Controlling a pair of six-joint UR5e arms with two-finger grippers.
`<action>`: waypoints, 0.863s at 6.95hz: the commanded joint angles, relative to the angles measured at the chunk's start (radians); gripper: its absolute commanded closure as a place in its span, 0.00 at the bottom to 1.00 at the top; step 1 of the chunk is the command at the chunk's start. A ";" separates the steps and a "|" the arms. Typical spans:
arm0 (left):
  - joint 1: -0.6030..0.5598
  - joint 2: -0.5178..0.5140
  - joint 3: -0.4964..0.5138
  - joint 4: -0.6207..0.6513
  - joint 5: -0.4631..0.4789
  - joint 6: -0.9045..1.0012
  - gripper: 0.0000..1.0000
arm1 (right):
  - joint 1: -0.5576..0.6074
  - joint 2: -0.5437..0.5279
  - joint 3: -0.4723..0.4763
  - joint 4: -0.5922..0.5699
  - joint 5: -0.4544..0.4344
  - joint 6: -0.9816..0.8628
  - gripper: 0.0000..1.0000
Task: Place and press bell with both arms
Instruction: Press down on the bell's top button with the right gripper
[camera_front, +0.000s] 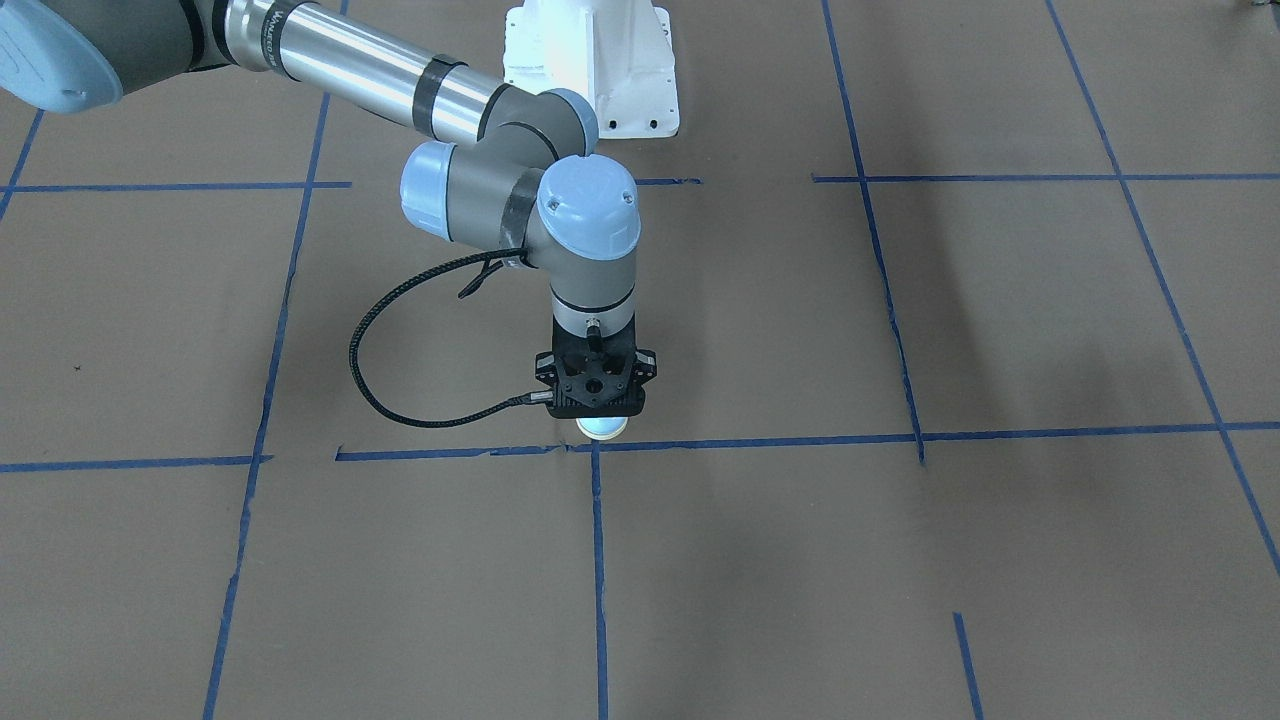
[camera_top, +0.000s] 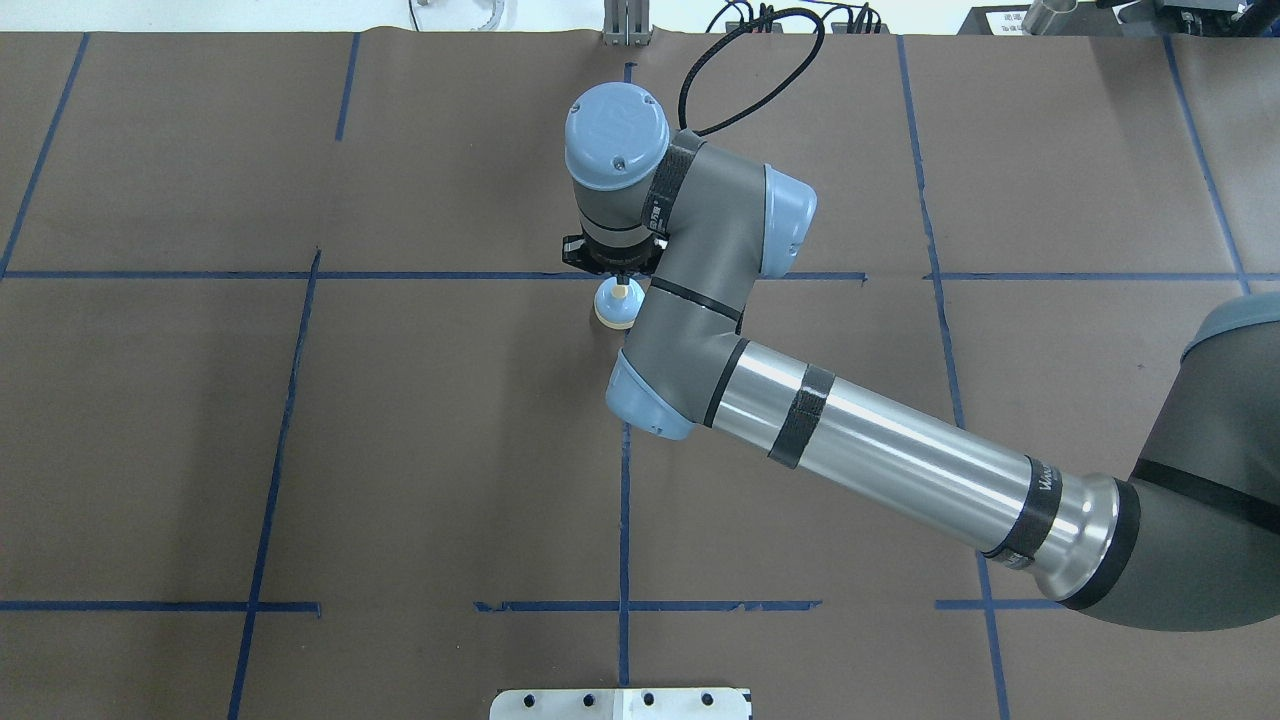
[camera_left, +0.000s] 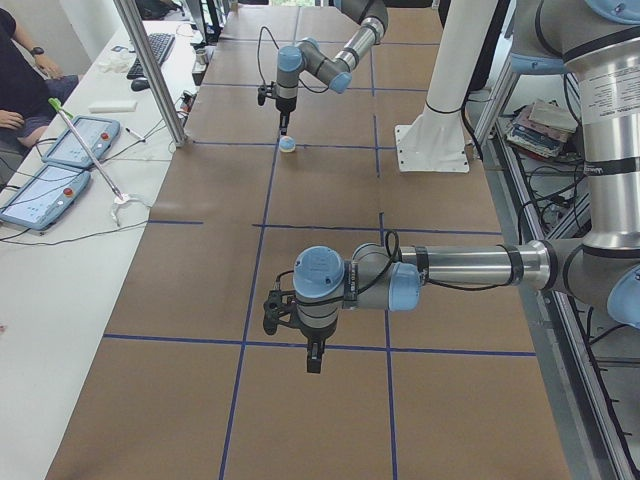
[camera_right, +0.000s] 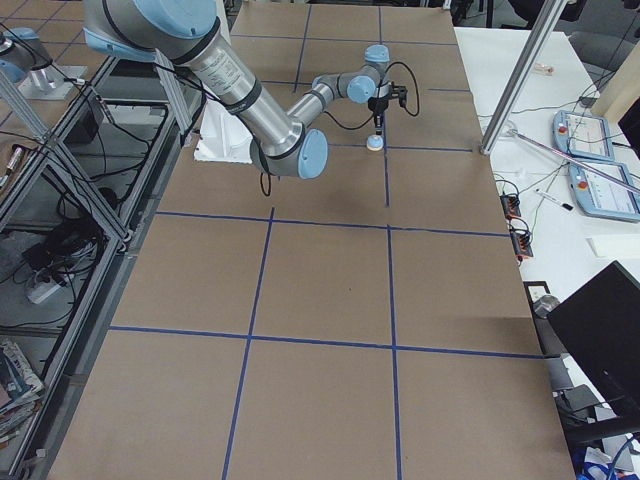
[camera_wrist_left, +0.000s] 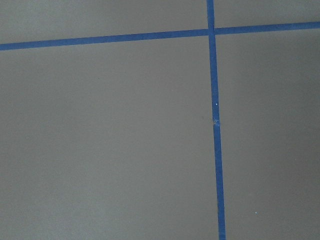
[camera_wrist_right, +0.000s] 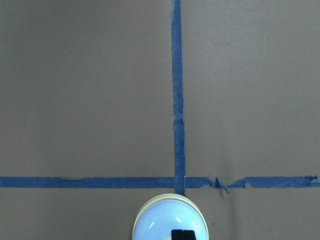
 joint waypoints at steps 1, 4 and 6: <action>0.000 0.000 0.001 0.000 0.001 0.000 0.00 | 0.000 0.001 -0.008 -0.006 0.000 -0.004 1.00; 0.000 0.000 0.003 0.000 0.001 0.000 0.00 | -0.008 0.026 -0.034 -0.003 -0.002 0.009 0.99; 0.000 0.000 0.004 0.002 0.001 0.000 0.00 | -0.017 0.023 -0.040 -0.003 -0.005 0.009 0.99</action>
